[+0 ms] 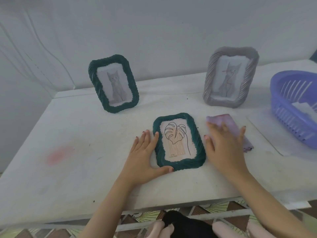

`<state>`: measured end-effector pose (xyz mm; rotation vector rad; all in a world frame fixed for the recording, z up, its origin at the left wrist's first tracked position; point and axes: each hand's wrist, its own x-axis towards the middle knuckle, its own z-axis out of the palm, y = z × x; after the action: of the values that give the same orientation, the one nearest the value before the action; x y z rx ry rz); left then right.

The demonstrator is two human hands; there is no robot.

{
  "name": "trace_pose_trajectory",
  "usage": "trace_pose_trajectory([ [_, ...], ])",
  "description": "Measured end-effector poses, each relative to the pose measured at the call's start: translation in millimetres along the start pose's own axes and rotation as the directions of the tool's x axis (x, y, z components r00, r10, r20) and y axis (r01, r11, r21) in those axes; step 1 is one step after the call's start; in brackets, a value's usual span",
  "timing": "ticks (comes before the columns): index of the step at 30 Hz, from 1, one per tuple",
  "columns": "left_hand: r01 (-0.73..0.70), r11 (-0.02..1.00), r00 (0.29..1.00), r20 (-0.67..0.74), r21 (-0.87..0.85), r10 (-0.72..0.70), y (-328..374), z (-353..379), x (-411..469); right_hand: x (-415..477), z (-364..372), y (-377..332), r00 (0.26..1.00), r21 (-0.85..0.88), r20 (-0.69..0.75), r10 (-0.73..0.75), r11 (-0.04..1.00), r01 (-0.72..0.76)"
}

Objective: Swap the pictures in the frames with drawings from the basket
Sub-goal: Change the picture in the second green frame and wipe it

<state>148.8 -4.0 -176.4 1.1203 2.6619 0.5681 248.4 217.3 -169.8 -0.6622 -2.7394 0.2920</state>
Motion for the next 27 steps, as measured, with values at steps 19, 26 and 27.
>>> trace_pose_trajectory([
  [19, -0.004, 0.366, 0.970, -0.093, -0.931, -0.226, 6.3, -24.1, 8.9, 5.5, -14.8, -38.4, 0.928, 0.935, 0.350, 0.125, 0.021, -0.355],
  [26, -0.068, 0.326, 0.979, -0.127, -0.943, -0.162, 2.3, -38.4, 19.4, 20.0, -24.4, -29.5, 0.937, 0.930, 0.345, -0.063, 0.161, -0.331],
  [27, -0.065, 0.323, 0.981, -0.120, -0.944, -0.151, 2.0, -38.5, 21.3, 23.1, -24.9, -28.9, 0.930, 0.926, 0.357, -0.087, 0.163, -0.340],
])
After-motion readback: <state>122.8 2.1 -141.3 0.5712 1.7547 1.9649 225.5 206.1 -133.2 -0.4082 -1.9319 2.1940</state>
